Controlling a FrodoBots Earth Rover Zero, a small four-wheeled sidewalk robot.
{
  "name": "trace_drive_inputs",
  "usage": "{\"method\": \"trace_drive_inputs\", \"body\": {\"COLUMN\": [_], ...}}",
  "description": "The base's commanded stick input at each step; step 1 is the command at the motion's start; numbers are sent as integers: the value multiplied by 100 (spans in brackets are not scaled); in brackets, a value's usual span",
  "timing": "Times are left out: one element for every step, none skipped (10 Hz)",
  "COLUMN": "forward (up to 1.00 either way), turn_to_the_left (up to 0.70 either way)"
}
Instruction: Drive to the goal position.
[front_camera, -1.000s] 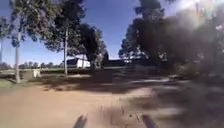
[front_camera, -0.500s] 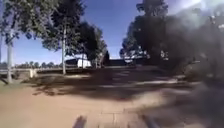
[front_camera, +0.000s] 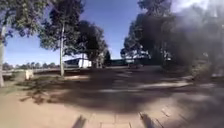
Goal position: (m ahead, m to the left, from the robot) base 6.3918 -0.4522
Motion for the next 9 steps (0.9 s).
{"method": "trace_drive_inputs", "body": {"forward": [100, 100, 100, 100, 100, 100, 100, 100, 100], "turn_to_the_left": [0, 0, 0, 0, 0, 0, 0, 0, 0]}}
